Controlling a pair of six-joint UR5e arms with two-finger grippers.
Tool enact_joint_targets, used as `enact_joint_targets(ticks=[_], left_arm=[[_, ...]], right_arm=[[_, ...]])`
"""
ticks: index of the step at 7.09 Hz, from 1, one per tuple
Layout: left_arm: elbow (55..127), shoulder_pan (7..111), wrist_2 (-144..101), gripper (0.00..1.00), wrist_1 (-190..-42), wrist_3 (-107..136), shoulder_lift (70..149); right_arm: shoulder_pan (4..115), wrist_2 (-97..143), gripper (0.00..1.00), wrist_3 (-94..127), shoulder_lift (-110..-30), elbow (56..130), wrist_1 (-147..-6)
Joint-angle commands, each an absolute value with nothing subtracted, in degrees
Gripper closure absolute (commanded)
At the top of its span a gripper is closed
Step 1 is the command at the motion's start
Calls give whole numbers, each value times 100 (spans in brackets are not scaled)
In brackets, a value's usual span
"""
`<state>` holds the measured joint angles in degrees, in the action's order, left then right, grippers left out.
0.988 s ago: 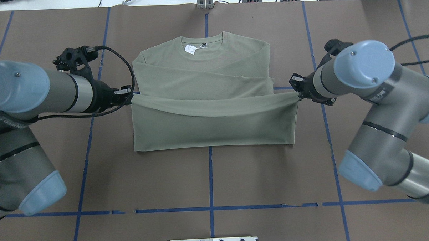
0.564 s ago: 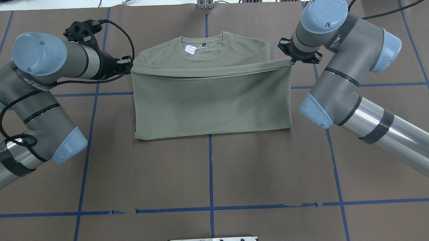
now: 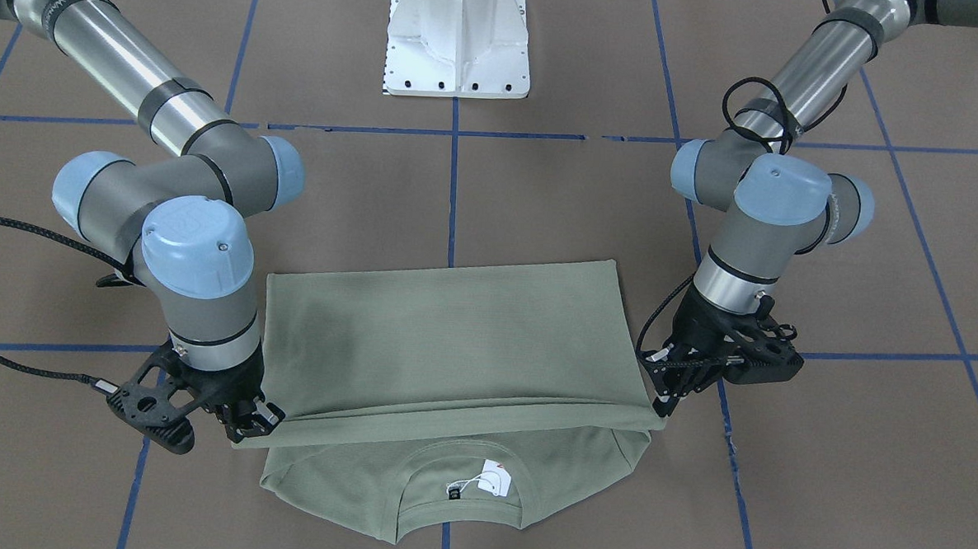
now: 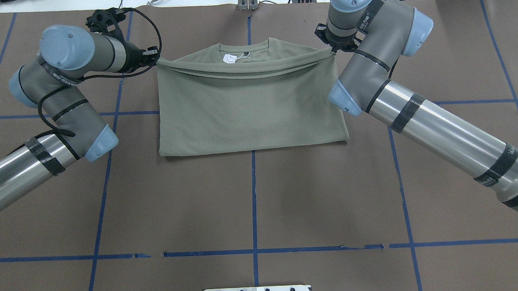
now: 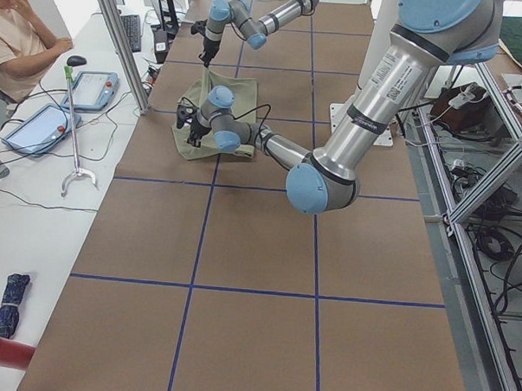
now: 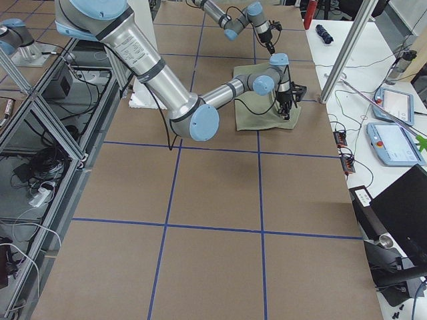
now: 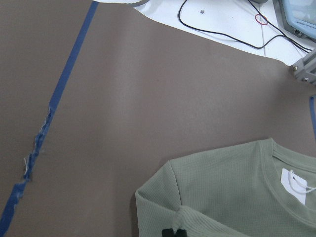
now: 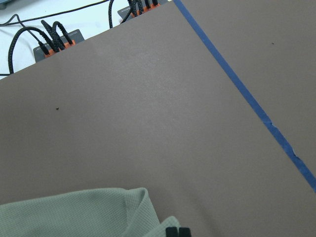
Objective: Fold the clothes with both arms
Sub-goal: 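Release the hem at the collar and bring the right gripper to the near folded corner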
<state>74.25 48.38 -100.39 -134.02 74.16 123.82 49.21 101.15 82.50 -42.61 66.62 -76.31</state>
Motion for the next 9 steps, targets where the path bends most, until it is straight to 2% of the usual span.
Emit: enact_joint_targets(ticks=[1, 2, 3, 4, 5, 6, 7, 8, 9], left_arm=[[7173, 4843, -9993, 100, -13657, 7409, 12445], [7041, 4843, -10002, 98, -13667, 7409, 12532], [6970, 4843, -10002, 89, -13710, 7409, 12585], [6961, 4843, -10002, 70, -13754, 7409, 12577], [6961, 4843, -10002, 48, -13790, 7418, 12577], [6961, 4851, -10011, 39, -13947, 7444, 12560], [7004, 4852, -10046, 38, -14018, 7514, 12560], [7170, 4869, -10168, 38, -14071, 7610, 12551], [7241, 4965, -10500, 38, -14115, 7568, 12403]], right_arm=[[4896, 10116, 100, 8253, -4157, 6250, -7243], [4861, 10116, 100, 8244, -4175, 6240, -7242], [4860, 10116, 98, 8253, -4166, 6240, -7216], [4860, 10116, 70, 8262, -4166, 6249, -7207], [4860, 10125, 52, 8270, -4157, 6275, -7207], [4852, 10116, 14, 8288, -4175, 6310, -7207], [4895, 10203, 1, 8375, -4201, 6441, -7207], [5009, 10674, 0, 8341, -4358, 6573, -7198], [5062, 10835, 0, 8323, -4699, 7131, -7190]])
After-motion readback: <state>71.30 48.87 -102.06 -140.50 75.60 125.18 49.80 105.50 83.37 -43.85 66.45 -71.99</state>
